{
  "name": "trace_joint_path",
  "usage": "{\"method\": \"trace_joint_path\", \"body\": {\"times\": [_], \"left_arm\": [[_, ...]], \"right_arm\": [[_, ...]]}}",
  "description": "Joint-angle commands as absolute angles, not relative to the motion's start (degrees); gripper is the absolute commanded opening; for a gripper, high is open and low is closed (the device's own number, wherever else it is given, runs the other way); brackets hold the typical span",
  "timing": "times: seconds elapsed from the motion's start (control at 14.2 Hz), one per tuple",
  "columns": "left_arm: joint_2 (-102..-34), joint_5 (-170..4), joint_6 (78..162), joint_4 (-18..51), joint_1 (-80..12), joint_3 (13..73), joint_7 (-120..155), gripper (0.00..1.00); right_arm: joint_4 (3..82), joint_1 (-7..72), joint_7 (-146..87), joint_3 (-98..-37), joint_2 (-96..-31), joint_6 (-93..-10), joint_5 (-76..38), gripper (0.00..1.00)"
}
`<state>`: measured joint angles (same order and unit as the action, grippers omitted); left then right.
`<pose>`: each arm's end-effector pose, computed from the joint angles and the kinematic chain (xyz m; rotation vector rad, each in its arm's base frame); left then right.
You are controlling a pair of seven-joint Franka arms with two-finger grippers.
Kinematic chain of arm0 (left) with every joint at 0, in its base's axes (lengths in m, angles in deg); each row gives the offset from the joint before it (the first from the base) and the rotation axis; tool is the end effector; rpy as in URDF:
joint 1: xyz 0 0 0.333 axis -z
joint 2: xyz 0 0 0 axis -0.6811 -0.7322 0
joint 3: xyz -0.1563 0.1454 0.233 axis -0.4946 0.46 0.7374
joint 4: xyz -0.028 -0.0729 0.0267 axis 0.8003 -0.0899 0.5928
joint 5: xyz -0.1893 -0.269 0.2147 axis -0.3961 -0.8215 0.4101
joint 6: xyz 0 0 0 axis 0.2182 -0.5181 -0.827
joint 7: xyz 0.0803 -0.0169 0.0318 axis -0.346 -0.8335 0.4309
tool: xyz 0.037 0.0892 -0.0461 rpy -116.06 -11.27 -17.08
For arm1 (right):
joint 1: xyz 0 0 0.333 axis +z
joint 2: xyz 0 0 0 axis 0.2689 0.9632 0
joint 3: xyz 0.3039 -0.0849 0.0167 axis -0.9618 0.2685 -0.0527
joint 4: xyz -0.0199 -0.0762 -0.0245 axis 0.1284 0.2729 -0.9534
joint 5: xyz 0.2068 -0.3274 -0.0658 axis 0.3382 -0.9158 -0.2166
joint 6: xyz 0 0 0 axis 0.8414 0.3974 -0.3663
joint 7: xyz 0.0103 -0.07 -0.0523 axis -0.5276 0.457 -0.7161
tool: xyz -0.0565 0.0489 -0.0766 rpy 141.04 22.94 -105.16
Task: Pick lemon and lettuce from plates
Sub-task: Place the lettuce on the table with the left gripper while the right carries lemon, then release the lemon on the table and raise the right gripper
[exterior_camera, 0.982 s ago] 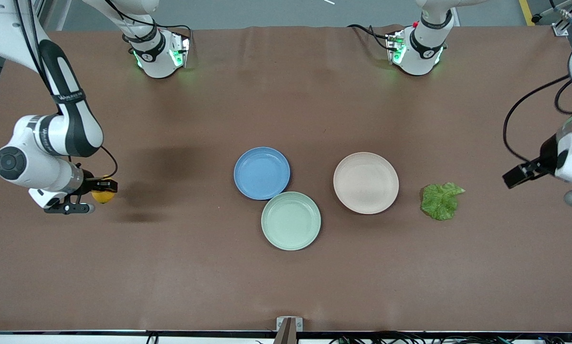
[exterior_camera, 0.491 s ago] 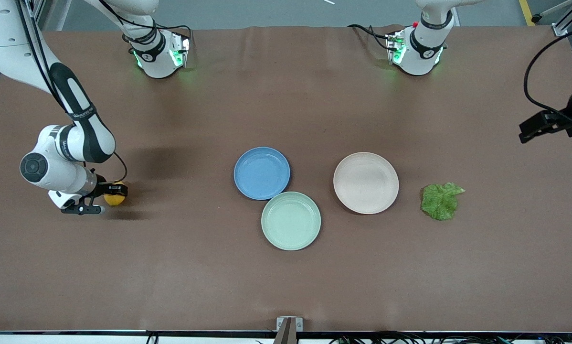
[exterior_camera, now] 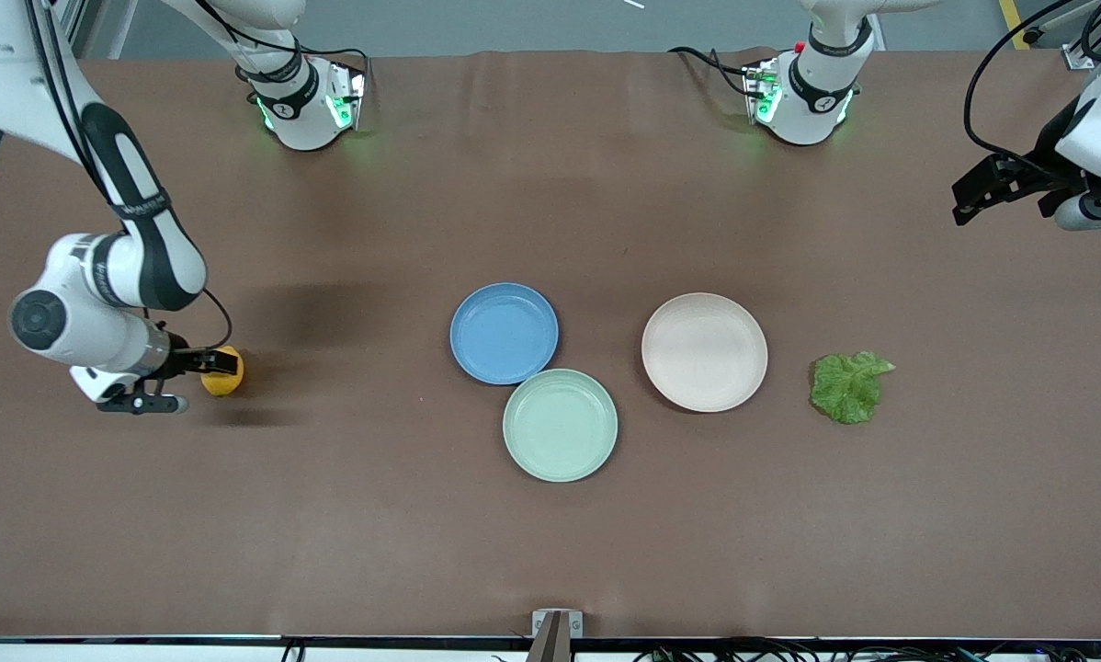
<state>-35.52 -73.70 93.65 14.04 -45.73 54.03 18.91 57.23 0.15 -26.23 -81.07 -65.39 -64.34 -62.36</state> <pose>0.5148 -0.0437 0.6312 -3.1133 -0.0909 -0.0114 0.5936 -0.0801 0.2703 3.1099 -0.0311 -0.1756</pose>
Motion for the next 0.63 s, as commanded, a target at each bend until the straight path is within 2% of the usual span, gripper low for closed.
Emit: {"method": "trace_joint_path", "body": {"times": [0.0,0.21,0.42,0.56], "left_arm": [[-35.4,-75.6,96.1,14.6,-45.3,54.3,17.9,1.0],[-36.2,-75.3,96.3,13.8,-45.3,54.2,17.8,1.0],[-37.3,-75.1,96.2,11.8,-45.3,54.2,16.9,1.0],[-37.3,-74.9,95.9,11.8,-45.5,54.2,17.1,1.0]], "right_arm": [[55.0,1.7,-24.8,-82.2,-77.2,-50.7,-63.4,1.0],[48.0,2.8,-24.9,-82.4,-83.7,-38.2,-62.8,1.0],[38.2,3.2,-25.4,-82.9,-84.8,-25.0,-61.8,1.0],[34.3,3.2,-25.5,-82.9,-85.0,-20.4,-58.8,1.0]]}}
